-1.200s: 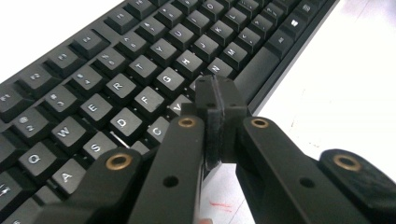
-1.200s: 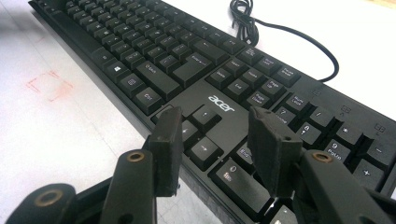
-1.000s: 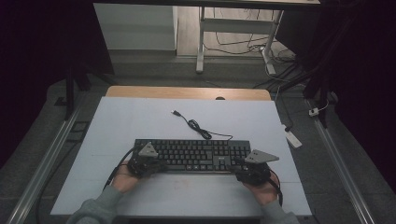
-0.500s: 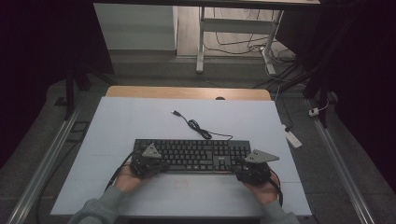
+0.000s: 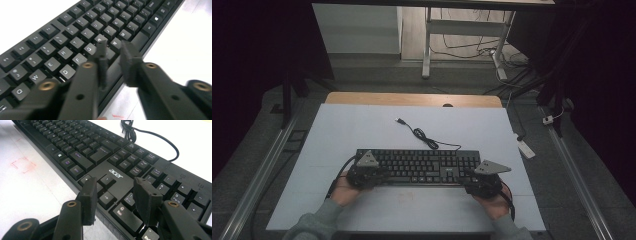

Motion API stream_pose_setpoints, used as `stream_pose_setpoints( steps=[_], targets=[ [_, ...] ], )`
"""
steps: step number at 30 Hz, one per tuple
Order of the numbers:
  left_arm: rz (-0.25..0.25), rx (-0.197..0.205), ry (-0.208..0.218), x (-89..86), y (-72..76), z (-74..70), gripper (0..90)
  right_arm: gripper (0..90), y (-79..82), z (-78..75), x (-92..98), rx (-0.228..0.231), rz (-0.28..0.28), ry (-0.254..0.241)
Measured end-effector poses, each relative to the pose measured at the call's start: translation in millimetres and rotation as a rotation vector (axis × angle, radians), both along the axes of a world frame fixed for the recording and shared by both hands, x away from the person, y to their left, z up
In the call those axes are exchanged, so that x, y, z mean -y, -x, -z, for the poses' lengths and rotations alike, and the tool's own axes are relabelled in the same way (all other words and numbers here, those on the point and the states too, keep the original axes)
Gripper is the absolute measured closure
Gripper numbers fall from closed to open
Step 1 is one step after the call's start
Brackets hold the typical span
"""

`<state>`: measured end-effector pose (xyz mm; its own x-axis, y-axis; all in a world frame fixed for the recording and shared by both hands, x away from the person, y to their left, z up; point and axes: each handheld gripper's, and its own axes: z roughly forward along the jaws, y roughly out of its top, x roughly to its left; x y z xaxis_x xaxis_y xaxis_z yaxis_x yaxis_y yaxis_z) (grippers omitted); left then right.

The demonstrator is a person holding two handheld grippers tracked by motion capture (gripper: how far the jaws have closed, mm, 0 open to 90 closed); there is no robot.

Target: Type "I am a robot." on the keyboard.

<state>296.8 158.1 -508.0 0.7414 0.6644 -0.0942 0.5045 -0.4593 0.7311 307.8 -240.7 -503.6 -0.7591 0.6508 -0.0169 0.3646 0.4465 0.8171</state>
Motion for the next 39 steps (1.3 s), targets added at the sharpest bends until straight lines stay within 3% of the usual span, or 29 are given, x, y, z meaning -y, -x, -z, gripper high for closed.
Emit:
stream_pose_setpoints(
  steps=[3, 8, 21, 32, 39],
  targets=[
    [-0.014, 0.005, 0.015, -2.3, -0.1, -2.2, 59.7, 54.4, 0.0, 0.1, -0.3, 0.001, 0.0, 0.002],
    [-0.033, 0.01, 0.031, -6.4, -0.1, -6.1, 49.7, 54.3, -0.6, 0.6, 0.6, 0.002, 0.001, -0.003],
    [-0.081, 0.001, 0.048, -17.7, -2.4, -15.5, 36.8, 54.2, -0.7, 0.3, 1.6, 0.002, 0.007, 0.004],
    [-0.134, 0.003, 0.055, -35.7, -5.1, -23.5, 36.4, 54.1, -1.1, 1.0, 1.3, 0.001, 0.005, 0.002],
    [-0.156, 0.02, 0.006, -40.7, -5.7, -22.9, 45.7, 54.1, -0.9, 1.1, 0.6, 0.004, 0.002, 0.007]
  ],
)
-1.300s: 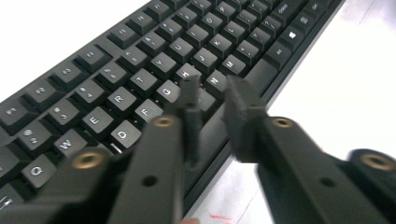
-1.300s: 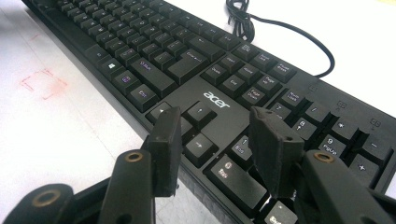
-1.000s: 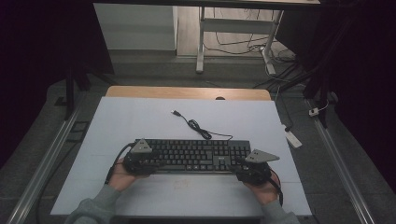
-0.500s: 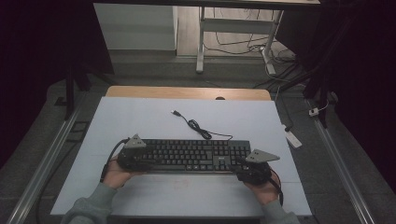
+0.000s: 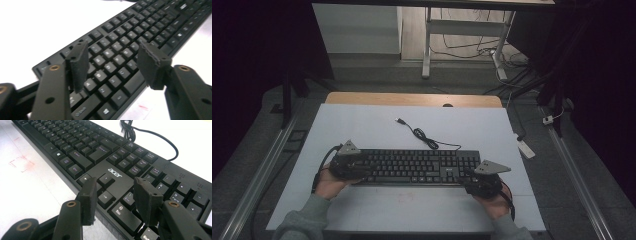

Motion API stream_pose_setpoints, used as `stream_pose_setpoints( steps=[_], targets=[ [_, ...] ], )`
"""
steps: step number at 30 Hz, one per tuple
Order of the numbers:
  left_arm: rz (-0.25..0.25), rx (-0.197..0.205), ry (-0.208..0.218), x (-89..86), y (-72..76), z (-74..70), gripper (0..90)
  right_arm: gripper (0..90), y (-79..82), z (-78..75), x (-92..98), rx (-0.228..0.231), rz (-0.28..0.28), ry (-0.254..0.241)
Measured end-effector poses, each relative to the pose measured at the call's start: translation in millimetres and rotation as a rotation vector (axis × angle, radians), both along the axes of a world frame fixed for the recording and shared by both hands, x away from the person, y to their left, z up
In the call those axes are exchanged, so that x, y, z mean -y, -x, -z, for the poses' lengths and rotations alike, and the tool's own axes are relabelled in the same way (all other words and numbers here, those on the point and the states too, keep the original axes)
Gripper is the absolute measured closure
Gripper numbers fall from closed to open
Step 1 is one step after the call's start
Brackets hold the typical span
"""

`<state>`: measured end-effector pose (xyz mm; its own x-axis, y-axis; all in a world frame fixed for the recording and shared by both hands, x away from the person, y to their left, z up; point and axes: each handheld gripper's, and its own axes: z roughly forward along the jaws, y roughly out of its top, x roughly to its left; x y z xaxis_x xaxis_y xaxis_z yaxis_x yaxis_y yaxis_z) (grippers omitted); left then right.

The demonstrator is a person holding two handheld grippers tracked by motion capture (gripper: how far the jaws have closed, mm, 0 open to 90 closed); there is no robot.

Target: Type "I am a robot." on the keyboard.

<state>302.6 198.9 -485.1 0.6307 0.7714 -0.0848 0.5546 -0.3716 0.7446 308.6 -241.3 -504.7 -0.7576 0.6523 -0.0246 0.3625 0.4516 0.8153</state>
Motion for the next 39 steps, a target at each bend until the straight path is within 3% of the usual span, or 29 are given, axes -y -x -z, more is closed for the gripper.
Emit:
stream_pose_setpoints(
  steps=[6, 15, 23, 39],
  targets=[
    [-0.012, -0.016, -0.029, -5.1, -3.5, 4.9, 60.0, 54.0, -0.4, 0.4, 0.5, -0.003, 0.0, -0.001],
    [-0.014, -0.051, -0.083, -7.8, -8.1, 15.7, 88.5, 53.9, -0.8, 1.2, 0.5, -0.006, 0.0, 0.0],
    [-0.027, -0.082, -0.101, -8.5, -12.5, 24.6, 88.8, 53.8, -1.0, 1.7, 0.0, -0.008, 0.0, 0.005],
    [-0.035, -0.1, -0.115, -6.2, -16.3, 32.0, 88.7, 53.5, -1.3, 1.8, -0.1, -0.008, -0.002, 0.013]
  ],
)
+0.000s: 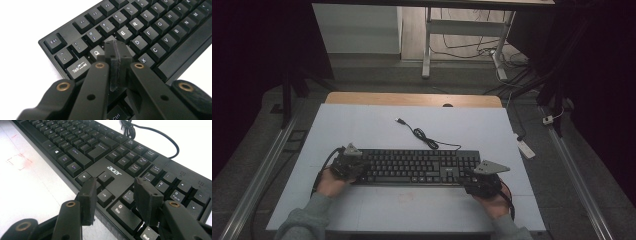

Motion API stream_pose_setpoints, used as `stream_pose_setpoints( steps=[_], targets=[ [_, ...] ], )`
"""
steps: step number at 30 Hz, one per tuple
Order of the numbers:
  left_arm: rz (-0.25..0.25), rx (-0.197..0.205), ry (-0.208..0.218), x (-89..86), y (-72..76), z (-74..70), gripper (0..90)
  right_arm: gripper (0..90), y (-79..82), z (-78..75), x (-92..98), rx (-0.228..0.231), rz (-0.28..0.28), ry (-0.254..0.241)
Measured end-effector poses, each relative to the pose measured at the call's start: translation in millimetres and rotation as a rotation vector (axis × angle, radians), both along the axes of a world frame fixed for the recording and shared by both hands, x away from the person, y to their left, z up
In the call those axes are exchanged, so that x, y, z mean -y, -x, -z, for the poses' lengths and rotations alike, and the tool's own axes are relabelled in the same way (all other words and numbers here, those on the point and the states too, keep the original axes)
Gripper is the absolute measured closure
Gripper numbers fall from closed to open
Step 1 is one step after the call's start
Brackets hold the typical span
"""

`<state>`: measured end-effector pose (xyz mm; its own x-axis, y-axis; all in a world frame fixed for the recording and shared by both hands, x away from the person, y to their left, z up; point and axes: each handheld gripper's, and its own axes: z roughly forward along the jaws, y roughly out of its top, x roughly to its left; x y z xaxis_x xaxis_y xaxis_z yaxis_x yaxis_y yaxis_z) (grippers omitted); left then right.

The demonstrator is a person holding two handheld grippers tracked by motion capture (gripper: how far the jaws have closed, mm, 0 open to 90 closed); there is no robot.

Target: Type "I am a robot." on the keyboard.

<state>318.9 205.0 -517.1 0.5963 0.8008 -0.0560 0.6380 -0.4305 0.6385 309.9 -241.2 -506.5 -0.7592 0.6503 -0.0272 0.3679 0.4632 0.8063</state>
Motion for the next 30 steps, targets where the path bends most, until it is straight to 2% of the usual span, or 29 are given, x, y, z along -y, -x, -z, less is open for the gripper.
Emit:
stream_pose_setpoints(
  steps=[6, 8, 11, 16, 21, 27, 30],
  targets=[
    [0.003, -0.006, -0.005, 0.6, -1.6, 3.9, 88.8, 53.4, 0.1, -0.2, 0.0, 0.0, 0.002, -0.001],
    [0.0, -0.007, 0.007, 0.2, -1.8, 3.8, 88.9, 53.3, 0.0, -0.3, 0.0, 0.002, 0.001, 0.0],
    [0.0, 0.002, 0.006, 0.1, -0.9, 2.5, 88.9, 53.2, 0.0, -0.3, 0.0, 0.002, -0.001, 0.001],
    [-0.003, 0.05, 0.066, -4.3, 3.2, -6.8, 87.3, 53.1, -0.1, -0.3, 0.3, 0.002, 0.002, 0.0],
    [-0.004, 0.054, 0.12, -8.3, 4.4, -9.5, 77.1, 53.1, -0.1, -0.4, 0.5, 0.003, 0.002, -0.003],
    [-0.011, 0.069, 0.178, -11.4, 6.0, -14.0, 52.3, 53.1, -0.1, -0.5, 0.5, 0.003, 0.001, -0.005],
    [-0.018, 0.072, 0.186, -12.8, 6.1, -16.0, 45.7, 53.1, -0.2, -0.3, 1.0, 0.002, 0.003, -0.006]
  ],
)
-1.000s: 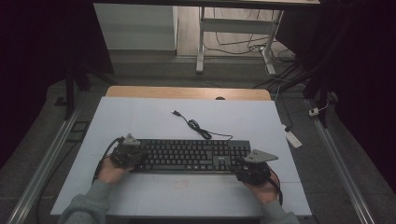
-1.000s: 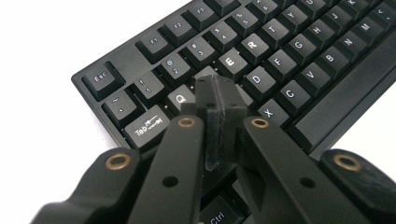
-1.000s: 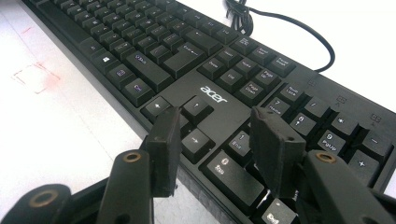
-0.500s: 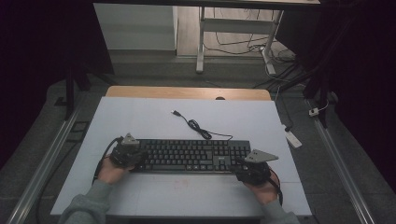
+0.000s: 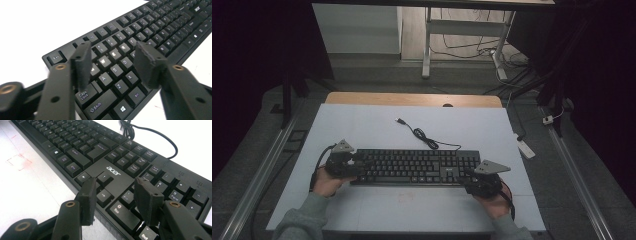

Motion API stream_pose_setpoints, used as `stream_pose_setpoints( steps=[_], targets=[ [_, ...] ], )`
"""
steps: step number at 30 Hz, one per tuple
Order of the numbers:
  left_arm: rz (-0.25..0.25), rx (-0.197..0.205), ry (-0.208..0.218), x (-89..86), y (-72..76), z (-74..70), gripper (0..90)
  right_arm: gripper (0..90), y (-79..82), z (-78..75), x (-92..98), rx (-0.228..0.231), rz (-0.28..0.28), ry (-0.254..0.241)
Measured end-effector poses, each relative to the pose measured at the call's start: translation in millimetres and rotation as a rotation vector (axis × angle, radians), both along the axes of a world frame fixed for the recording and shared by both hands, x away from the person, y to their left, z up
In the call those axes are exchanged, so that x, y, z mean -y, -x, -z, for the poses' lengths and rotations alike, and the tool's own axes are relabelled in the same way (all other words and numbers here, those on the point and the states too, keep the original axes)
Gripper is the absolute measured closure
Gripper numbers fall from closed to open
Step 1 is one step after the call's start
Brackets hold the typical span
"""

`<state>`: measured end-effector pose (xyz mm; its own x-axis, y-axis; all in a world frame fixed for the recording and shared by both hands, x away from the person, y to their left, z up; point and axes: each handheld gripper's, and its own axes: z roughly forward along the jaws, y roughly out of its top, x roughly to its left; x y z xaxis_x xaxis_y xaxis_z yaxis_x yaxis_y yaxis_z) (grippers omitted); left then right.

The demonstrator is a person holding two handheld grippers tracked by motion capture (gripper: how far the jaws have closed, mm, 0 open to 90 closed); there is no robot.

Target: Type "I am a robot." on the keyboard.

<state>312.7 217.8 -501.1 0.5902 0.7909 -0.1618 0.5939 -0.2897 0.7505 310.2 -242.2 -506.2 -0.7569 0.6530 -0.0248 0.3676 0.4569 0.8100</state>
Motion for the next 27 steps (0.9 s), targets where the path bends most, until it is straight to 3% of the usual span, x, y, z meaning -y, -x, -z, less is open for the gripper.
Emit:
stream_pose_setpoints(
  steps=[8, 27],
  targets=[
    [0.005, -0.003, 0.028, -0.6, 1.0, -3.3, 40.3, 53.0, 0.1, -0.1, 0.2, 0.002, 0.0, -0.002],
    [0.062, 0.002, 0.016, 11.3, 5.3, -8.5, 37.8, 52.6, 0.3, -0.4, -0.3, 0.003, 0.003, 0.007]
  ],
)
